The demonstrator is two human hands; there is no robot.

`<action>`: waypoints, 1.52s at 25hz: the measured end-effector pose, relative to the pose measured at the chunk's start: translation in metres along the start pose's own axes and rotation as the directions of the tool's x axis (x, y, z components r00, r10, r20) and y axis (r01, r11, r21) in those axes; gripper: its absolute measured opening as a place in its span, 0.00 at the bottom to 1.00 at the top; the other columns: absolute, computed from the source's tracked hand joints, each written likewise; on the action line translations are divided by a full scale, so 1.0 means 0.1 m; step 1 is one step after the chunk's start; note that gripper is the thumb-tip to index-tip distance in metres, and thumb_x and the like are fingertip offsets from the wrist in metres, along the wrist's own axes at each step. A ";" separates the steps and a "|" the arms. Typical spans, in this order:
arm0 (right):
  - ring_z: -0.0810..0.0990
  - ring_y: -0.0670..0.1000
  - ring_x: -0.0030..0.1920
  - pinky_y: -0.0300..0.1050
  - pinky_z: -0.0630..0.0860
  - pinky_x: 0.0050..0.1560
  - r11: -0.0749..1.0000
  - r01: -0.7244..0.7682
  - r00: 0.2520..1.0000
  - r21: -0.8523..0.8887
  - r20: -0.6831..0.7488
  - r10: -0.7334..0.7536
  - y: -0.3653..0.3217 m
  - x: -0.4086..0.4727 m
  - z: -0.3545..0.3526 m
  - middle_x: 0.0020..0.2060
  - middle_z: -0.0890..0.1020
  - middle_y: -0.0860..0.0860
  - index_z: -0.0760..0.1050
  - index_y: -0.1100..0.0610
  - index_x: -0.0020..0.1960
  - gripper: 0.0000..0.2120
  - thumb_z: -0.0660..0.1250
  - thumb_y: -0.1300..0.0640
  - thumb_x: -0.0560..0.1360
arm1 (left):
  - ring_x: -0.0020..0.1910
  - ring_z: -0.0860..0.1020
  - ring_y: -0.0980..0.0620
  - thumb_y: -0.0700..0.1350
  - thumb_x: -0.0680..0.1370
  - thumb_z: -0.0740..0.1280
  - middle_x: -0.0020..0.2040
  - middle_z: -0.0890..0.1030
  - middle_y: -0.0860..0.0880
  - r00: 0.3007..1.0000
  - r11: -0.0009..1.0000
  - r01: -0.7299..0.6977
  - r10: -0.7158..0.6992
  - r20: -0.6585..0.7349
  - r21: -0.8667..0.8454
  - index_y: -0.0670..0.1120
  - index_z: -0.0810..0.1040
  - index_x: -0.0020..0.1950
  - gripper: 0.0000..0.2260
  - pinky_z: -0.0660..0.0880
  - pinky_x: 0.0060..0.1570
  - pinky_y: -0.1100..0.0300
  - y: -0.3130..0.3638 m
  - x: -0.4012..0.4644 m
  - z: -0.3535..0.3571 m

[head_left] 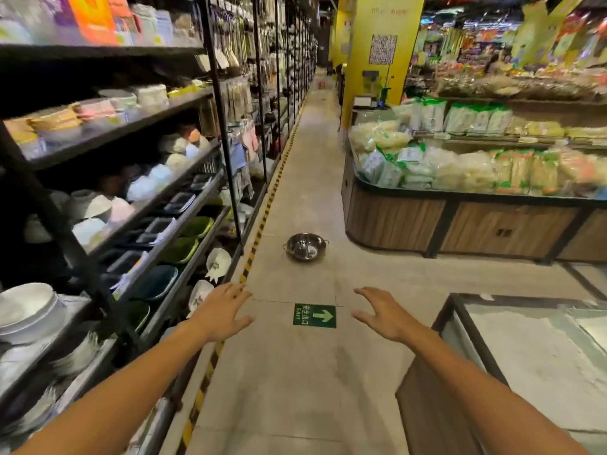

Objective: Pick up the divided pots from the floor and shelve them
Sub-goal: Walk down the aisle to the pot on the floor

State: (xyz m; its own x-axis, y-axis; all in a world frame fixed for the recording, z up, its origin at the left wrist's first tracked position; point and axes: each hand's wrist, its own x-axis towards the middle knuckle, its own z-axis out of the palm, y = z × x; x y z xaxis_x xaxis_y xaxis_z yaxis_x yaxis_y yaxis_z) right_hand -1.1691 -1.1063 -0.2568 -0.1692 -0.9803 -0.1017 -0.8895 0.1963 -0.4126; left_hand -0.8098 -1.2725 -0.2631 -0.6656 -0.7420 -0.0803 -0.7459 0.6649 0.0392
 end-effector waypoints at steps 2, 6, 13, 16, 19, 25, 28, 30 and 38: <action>0.63 0.55 0.76 0.49 0.59 0.75 1.000 0.003 1.000 -0.005 0.007 -0.003 0.19 0.74 -0.03 0.77 0.66 0.53 0.63 0.52 0.78 0.32 0.62 0.38 0.80 | 0.78 0.54 0.47 0.68 0.78 0.52 0.80 0.58 0.48 1.000 1.000 0.015 -0.015 0.006 -0.014 0.53 0.59 0.78 0.32 0.51 0.76 0.50 -0.19 0.71 0.11; 0.63 0.55 0.76 0.49 0.60 0.75 0.999 -0.036 0.999 0.022 0.021 0.035 0.55 2.17 -0.13 0.77 0.67 0.53 0.64 0.53 0.78 0.31 0.62 0.39 0.80 | 0.79 0.50 0.47 0.66 0.79 0.52 0.81 0.54 0.49 0.999 0.996 0.034 -0.031 0.043 -0.077 0.52 0.57 0.79 0.32 0.46 0.77 0.50 -0.56 2.14 0.29; 0.62 0.55 0.77 0.51 0.60 0.76 0.983 -0.173 0.981 0.057 0.100 0.167 1.33 4.12 -0.40 0.78 0.66 0.52 0.63 0.51 0.79 0.31 0.61 0.38 0.80 | 0.79 0.51 0.46 0.67 0.79 0.50 0.81 0.53 0.48 0.993 0.998 0.014 -0.007 0.120 -0.061 0.51 0.57 0.79 0.32 0.48 0.77 0.48 -0.98 4.50 0.31; 0.62 0.55 0.77 0.51 0.60 0.76 0.978 -0.197 0.975 0.075 0.120 0.187 1.80 4.92 -0.48 0.78 0.66 0.53 0.63 0.52 0.79 0.31 0.61 0.39 0.80 | 0.79 0.50 0.45 0.66 0.79 0.50 0.81 0.53 0.48 0.985 0.997 0.007 0.007 0.173 -0.080 0.51 0.56 0.79 0.33 0.48 0.77 0.48 -1.07 5.47 0.40; 0.63 0.55 0.77 0.49 0.60 0.76 0.978 -0.165 0.982 0.132 0.111 0.150 2.38 5.94 -0.53 0.77 0.66 0.54 0.63 0.54 0.78 0.31 0.63 0.41 0.81 | 0.79 0.49 0.45 0.66 0.79 0.51 0.81 0.52 0.48 0.985 0.994 0.031 -0.011 0.174 -0.109 0.50 0.56 0.79 0.32 0.46 0.77 0.49 -1.13 6.57 0.56; 0.64 0.55 0.75 0.44 0.58 0.74 0.980 -0.128 0.974 0.150 0.203 0.096 3.14 7.92 -0.82 0.77 0.67 0.54 0.63 0.55 0.79 0.31 0.63 0.43 0.81 | 0.79 0.54 0.46 0.78 0.63 0.31 0.80 0.56 0.46 0.976 0.975 0.154 -0.124 0.178 -0.161 0.47 0.59 0.79 0.55 0.50 0.77 0.51 -1.29 8.19 0.68; 0.64 0.54 0.76 0.45 0.57 0.74 0.979 -0.137 0.961 0.154 0.262 0.093 3.31 8.79 -0.92 0.77 0.66 0.53 0.63 0.54 0.79 0.30 0.63 0.43 0.81 | 0.79 0.55 0.46 0.74 0.67 0.36 0.80 0.58 0.47 0.956 0.948 0.249 -0.207 0.208 -0.200 0.48 0.59 0.79 0.48 0.52 0.77 0.51 -1.46 8.80 0.70; 0.64 0.53 0.75 0.43 0.57 0.73 0.976 -0.141 0.952 0.167 0.294 0.087 3.43 9.39 -0.89 0.77 0.67 0.52 0.63 0.53 0.78 0.30 0.64 0.43 0.81 | 0.79 0.54 0.46 0.73 0.68 0.36 0.80 0.57 0.47 0.945 0.934 0.292 -0.249 0.213 -0.206 0.48 0.58 0.79 0.47 0.51 0.77 0.51 -1.66 9.27 0.79; 0.64 0.54 0.76 0.47 0.59 0.75 0.944 -0.284 0.905 0.169 0.371 0.206 3.98 11.53 -0.24 0.77 0.67 0.52 0.62 0.53 0.79 0.30 0.64 0.45 0.81 | 0.80 0.51 0.46 0.65 0.79 0.47 0.81 0.52 0.48 0.864 0.874 0.421 -0.305 0.400 -0.241 0.49 0.52 0.80 0.34 0.47 0.77 0.52 -2.61 11.20 1.82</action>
State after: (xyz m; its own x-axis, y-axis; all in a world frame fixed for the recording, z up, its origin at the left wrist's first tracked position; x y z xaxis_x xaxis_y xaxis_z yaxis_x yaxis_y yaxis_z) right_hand -1.7288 -2.1585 -0.5164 -0.1789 -0.8395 -0.5131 -0.7195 0.4673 -0.5138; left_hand -1.3562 -2.2608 -0.5449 -0.3376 -0.8098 -0.4798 -0.9382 0.2483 0.2410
